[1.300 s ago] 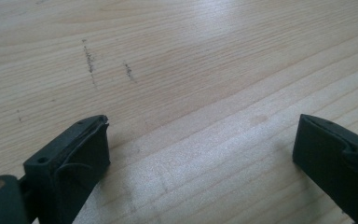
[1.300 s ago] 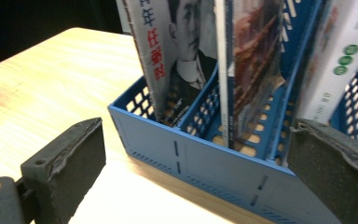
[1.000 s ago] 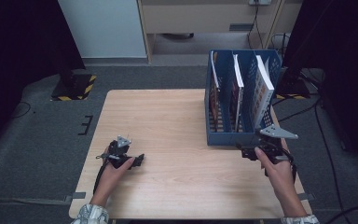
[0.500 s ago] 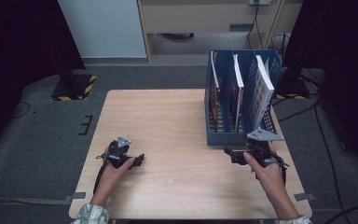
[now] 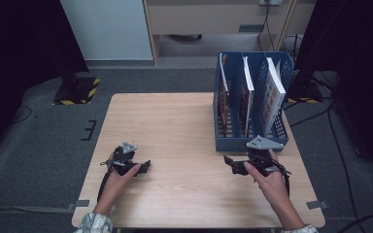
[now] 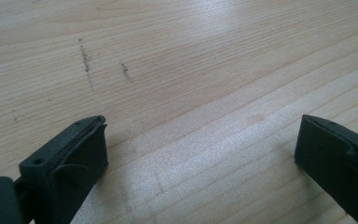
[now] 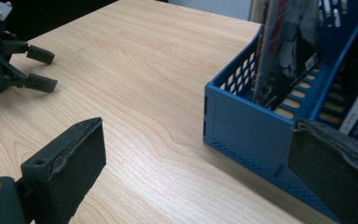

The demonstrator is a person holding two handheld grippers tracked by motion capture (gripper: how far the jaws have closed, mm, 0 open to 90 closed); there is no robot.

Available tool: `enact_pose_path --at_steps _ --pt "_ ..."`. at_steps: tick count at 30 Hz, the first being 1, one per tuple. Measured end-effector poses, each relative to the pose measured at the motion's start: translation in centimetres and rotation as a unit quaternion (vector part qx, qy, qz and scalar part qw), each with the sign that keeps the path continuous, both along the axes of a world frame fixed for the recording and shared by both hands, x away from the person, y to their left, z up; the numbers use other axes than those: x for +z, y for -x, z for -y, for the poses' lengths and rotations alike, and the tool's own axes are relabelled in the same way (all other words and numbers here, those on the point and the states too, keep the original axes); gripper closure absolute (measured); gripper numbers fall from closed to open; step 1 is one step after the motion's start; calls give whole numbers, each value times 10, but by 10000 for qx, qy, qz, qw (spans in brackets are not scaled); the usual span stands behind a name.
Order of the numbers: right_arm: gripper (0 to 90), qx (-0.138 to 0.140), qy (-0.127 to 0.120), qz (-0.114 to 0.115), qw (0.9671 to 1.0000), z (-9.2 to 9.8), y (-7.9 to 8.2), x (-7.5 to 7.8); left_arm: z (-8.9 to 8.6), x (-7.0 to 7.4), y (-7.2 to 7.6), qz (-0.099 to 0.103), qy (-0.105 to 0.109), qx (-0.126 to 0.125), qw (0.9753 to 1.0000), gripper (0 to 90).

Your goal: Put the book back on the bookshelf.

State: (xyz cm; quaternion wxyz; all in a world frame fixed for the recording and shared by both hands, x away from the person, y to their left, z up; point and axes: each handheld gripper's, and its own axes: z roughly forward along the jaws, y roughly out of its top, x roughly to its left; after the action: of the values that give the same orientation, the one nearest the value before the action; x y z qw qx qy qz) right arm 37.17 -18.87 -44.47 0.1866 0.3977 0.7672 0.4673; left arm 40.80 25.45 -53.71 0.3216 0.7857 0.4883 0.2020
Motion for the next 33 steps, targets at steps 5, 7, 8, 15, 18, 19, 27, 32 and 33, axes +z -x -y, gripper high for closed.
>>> enact_pose_path --at_steps 5,7,8,15,18,19,27,32,33 --pt "50 94 42 -55 9999 -9 0 -5 0 0 0 -3 -1 9 10000 12" --pt "50 144 49 -94 9998 -13 0 -7 0 0 0 -2 -2 10 10000 12" --pt "50 171 65 -116 9998 -15 0 -8 1 0 0 -4 -1 9 10000 11" --pt "50 338 192 -247 9989 -32 -1 -18 0 0 0 -9 -9 -2 10000 11" --pt "50 399 248 -293 9985 -38 -1 -22 0 0 0 -9 -7 -2 10000 11" --pt "50 426 260 -301 9983 -40 -1 -23 0 0 0 -10 -9 -3 10000 11" --pt "51 567 318 -463 9968 -52 -3 -34 0 0 0 -9 -9 -4 10000 11" --pt "51 654 437 -583 9952 -62 -4 -41 0 0 0 -9 -8 -3 10000 11" --pt "51 685 456 -586 9949 -64 -5 -42 0 0 0 -9 -7 -2 10000 11"
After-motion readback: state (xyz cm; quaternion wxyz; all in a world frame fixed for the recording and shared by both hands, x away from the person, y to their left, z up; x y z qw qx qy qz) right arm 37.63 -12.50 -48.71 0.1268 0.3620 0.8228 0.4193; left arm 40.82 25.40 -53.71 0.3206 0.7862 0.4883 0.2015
